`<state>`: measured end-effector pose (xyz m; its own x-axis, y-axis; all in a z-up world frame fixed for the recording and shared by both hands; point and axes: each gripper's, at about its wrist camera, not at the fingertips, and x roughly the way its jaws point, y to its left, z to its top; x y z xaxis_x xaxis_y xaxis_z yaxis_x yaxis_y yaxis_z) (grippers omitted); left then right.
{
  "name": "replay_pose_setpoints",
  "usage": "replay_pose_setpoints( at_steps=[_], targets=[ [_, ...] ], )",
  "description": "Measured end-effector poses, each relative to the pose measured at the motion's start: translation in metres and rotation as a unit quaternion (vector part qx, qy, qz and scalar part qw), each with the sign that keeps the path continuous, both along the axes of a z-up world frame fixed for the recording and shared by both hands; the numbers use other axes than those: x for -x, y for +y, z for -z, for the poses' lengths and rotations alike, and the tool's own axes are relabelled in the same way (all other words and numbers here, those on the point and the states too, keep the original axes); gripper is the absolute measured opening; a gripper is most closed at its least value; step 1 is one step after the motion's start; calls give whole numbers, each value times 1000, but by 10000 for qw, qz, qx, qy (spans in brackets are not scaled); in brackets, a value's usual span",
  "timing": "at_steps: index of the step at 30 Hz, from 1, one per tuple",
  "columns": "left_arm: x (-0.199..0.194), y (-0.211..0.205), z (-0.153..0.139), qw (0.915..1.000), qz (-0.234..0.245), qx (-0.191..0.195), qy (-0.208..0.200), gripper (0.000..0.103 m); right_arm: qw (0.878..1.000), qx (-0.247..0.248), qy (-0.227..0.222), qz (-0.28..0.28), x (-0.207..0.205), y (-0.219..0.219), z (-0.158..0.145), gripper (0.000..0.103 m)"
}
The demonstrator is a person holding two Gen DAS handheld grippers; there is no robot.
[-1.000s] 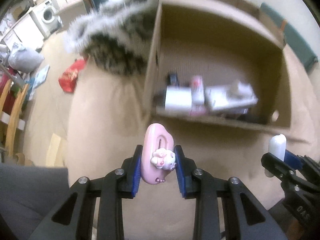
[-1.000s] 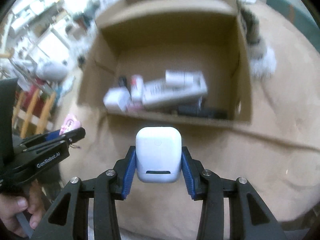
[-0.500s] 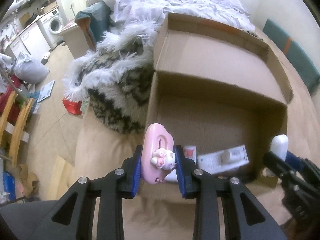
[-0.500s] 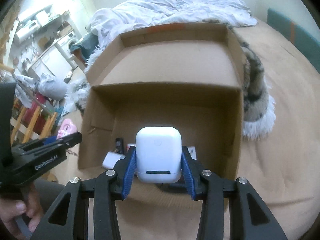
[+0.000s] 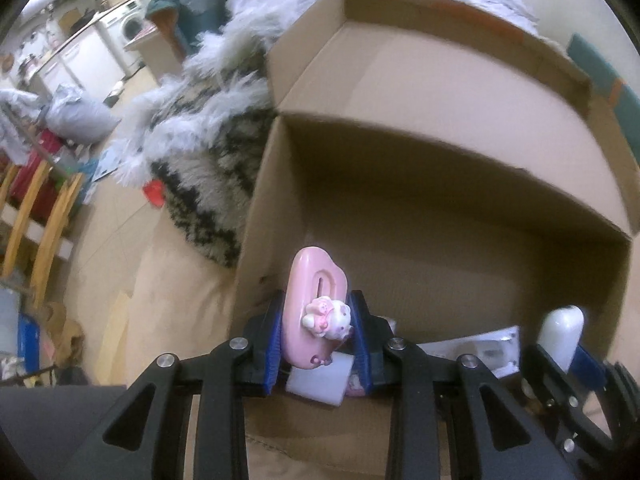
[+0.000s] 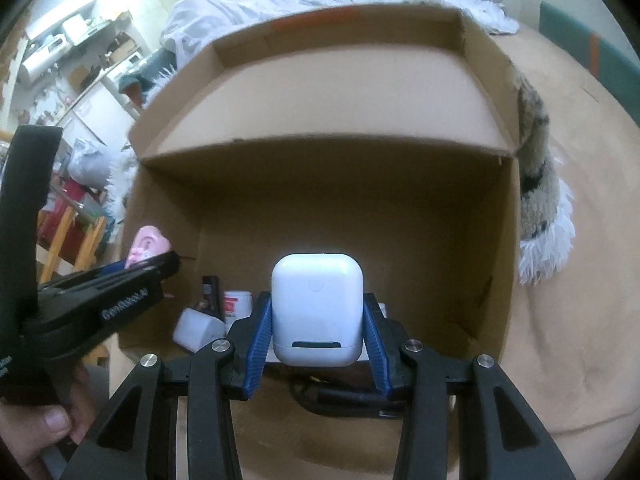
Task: Organize rigid objects
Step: 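Carry the earbud case and pink cat item into the box with both tools, then open both tools to drop the earbud case and pink item into the box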
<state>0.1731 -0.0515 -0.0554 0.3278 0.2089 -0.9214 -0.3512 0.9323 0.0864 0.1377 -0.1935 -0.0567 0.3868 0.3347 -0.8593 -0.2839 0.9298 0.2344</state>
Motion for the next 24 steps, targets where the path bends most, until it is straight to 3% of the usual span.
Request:
replay_pose_setpoints(
  at_steps=[15, 24],
  targets=[
    [3, -10, 16, 9986, -93, -476, 218, 27, 9995, 138, 187, 205, -13, 5, 15, 45],
    [-1, -12, 28, 9986, -123, -288, 421, 28, 9981, -6, 489, 385, -21, -4, 27, 45]
  ],
)
